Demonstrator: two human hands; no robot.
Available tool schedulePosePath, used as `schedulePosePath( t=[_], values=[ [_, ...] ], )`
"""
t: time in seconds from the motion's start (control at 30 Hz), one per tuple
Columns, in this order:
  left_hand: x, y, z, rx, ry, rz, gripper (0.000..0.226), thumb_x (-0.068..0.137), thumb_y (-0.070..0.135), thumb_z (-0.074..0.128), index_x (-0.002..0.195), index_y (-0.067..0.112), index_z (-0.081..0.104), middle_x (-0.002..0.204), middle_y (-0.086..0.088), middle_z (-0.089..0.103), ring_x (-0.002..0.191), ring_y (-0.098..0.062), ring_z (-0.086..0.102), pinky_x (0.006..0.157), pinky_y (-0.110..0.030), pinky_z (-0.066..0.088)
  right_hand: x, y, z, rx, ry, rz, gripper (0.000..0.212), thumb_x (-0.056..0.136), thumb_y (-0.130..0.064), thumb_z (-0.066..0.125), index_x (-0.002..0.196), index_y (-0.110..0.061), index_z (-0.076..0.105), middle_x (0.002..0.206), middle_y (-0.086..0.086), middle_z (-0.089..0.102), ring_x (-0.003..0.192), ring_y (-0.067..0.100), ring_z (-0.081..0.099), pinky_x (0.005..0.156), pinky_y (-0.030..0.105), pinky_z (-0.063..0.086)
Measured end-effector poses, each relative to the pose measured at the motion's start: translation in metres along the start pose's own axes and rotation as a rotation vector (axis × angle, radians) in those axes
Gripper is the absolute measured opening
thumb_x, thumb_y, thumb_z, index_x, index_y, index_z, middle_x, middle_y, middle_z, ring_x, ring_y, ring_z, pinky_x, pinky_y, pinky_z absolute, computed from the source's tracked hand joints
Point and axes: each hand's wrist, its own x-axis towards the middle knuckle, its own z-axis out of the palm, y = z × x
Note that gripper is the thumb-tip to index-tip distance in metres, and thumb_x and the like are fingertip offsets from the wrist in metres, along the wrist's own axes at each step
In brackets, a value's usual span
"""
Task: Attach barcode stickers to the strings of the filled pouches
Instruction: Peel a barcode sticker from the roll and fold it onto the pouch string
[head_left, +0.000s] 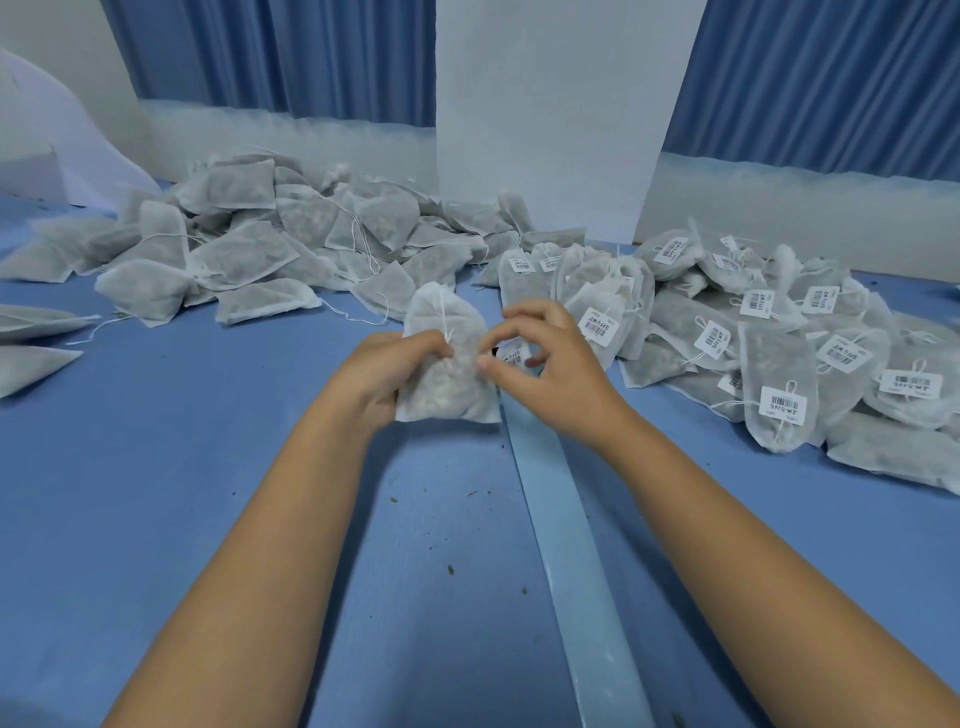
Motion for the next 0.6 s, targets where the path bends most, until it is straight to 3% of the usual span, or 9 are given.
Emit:
schedulePosePath(
  t=[0.1, 0.2, 0.3, 0.47, 0.6],
  values=[
    [0.003, -0.001, -0.007, -0.049, 0.016, -0.070, 0.004, 0.083, 0.005, 0.066, 0.084, 0.009, 0.064, 0.080, -0.007, 0.066, 0.070, -0.023, 0.065, 0.073, -0.035, 0.057, 0.005, 0.012, 0.000, -0.100, 0.177, 0.188, 0.018, 0.085, -0.027, 0.072, 0.095, -0.024, 0.058, 0.103, -0.006, 0.043, 0.095, 0.014, 0.049, 0.090, 0.027, 0.043],
    [0.003, -0.002, -0.006, -0.043, -0.023, -0.119, 0.004, 0.085, 0.004, 0.064, 0.085, 0.008, 0.065, 0.072, -0.005, 0.069, 0.060, -0.019, 0.067, 0.058, -0.029, 0.058, 0.007, 0.022, 0.000, -0.060, 0.154, 0.351, 0.029, 0.086, -0.027, 0.072, 0.099, -0.019, 0.048, 0.084, -0.007, 0.051, 0.077, 0.008, 0.050, 0.068, 0.017, 0.040],
    [0.001, -0.003, -0.005, -0.099, -0.113, -0.166, 0.013, 0.086, 0.004, 0.060, 0.097, 0.007, 0.067, 0.076, -0.005, 0.072, 0.059, -0.018, 0.070, 0.052, -0.027, 0.058, 0.006, 0.027, -0.002, 0.094, 0.136, 0.424, 0.026, 0.086, -0.019, 0.072, 0.095, -0.021, 0.048, 0.064, -0.009, 0.057, 0.069, 0.006, 0.055, 0.063, 0.020, 0.042],
    [-0.004, -0.002, -0.006, -0.203, -0.295, -0.252, 0.015, 0.088, 0.011, 0.052, 0.098, 0.010, 0.063, 0.076, -0.002, 0.068, 0.051, -0.015, 0.065, 0.037, -0.018, 0.044, -0.007, 0.031, -0.009, 0.451, 0.050, 0.375, 0.023, 0.087, -0.009, 0.072, 0.093, -0.020, 0.053, 0.073, -0.005, 0.071, 0.059, 0.004, 0.065, 0.053, 0.017, 0.047],
    [-0.004, -0.005, -0.003, -0.262, -0.394, -0.323, 0.019, 0.082, 0.012, 0.054, 0.092, 0.009, 0.070, 0.085, -0.003, 0.068, 0.061, -0.016, 0.068, 0.049, -0.022, 0.053, -0.018, 0.034, -0.012, 0.519, 0.044, 0.328, 0.025, 0.087, -0.009, 0.072, 0.088, -0.024, 0.052, 0.076, -0.001, 0.072, 0.065, 0.007, 0.066, 0.057, 0.016, 0.047]
  ],
)
